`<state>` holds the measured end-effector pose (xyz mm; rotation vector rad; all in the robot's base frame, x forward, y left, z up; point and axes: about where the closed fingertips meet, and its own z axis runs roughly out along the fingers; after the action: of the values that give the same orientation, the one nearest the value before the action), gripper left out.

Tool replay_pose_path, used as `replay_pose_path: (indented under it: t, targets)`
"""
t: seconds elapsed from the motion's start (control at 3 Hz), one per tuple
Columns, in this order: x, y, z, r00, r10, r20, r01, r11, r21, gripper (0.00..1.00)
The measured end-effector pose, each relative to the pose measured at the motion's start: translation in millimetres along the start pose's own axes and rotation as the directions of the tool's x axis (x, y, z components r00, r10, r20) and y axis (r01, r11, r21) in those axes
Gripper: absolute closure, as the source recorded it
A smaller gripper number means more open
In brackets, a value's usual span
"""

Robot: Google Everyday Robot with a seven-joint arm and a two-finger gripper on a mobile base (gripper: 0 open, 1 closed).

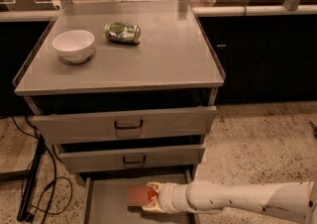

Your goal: Pick coke can from bottom drawer and place on counter

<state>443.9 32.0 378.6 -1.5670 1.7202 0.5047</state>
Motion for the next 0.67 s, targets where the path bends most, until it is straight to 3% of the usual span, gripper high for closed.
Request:
replay_pose_path:
  t: [0.33, 0.67]
  targets:
    - [-18.9, -39.7, -5.9, 0.998, 0.06, -0.034, -0.063, 0.9946, -0.083, 1.0]
    - [-21.3, -30.4, -3.1, 0.999, 0.047, -0.024, -0.049, 0.9934, -0.104, 1.0]
